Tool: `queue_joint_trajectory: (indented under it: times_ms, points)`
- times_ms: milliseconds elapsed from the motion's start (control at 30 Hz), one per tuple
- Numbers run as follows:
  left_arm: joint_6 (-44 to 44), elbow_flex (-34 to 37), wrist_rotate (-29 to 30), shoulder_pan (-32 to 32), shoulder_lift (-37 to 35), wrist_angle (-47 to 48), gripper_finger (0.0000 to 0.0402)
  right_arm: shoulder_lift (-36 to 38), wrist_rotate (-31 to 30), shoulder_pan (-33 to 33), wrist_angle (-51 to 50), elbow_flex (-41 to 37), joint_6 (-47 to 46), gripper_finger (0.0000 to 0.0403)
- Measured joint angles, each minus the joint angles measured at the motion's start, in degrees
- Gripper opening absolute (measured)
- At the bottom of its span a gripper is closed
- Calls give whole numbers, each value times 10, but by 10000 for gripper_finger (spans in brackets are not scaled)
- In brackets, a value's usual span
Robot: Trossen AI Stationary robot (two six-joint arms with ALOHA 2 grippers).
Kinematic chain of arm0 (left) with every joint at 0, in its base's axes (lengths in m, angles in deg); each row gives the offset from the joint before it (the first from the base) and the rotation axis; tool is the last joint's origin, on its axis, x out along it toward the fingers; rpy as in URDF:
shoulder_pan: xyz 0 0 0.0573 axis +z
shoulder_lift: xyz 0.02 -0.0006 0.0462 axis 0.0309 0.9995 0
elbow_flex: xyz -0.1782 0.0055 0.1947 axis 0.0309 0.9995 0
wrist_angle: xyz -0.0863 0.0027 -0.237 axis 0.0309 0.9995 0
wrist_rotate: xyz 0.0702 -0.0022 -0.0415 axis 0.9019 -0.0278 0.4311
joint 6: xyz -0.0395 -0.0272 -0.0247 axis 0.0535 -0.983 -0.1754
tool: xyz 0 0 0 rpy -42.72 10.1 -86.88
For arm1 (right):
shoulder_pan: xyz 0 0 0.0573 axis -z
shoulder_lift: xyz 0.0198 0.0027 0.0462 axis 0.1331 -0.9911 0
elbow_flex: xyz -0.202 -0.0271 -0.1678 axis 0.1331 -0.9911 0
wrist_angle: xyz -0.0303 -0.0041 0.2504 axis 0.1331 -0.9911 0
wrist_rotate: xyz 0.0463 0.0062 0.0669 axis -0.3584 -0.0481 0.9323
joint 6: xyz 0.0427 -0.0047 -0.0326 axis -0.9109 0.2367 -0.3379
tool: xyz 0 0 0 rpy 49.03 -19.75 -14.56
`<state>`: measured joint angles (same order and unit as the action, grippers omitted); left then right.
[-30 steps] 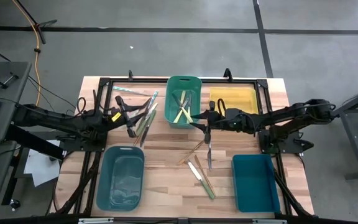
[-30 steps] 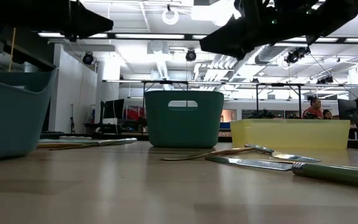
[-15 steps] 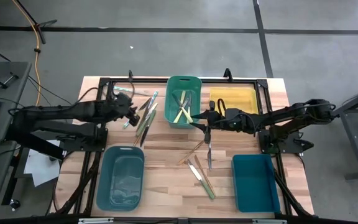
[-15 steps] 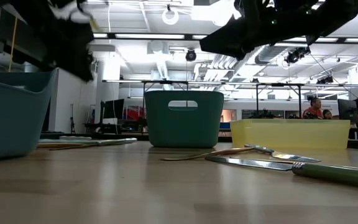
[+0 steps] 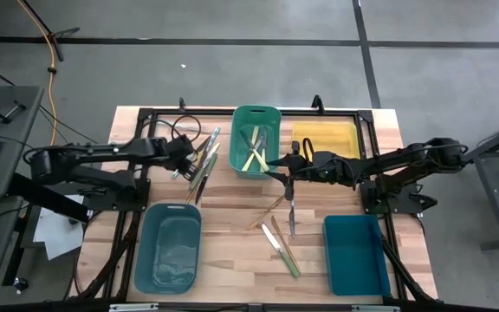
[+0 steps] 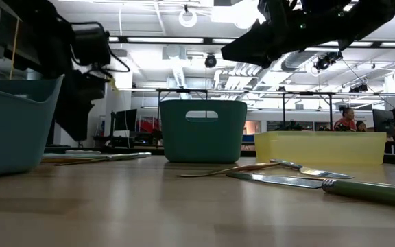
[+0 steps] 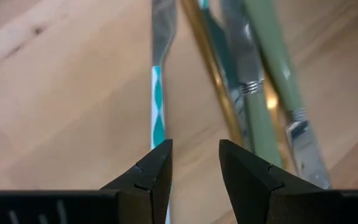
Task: Sort silverware by color (type)
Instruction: Put the blue patterned knife into the yellow bin
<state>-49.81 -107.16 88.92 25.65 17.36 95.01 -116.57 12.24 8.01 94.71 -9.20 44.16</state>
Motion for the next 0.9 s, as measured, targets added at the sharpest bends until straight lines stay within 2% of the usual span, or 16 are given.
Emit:
queue_joint_trajectory:
  times_ms: [133, 367, 733, 900]
  points:
    - [31, 0, -31, 38, 26, 0, 126, 0, 0, 0, 0, 0, 0, 134]
    - [50, 0, -37, 84, 60, 0, 126, 0, 0, 0, -2, 0, -6, 134]
    - [77, -2, -57, 95, 123, -9, 126, 0, 0, 0, -2, 0, -6, 134]
    - [82, -3, -41, 94, 132, -5, 126, 0, 0, 0, -3, 0, -6, 134]
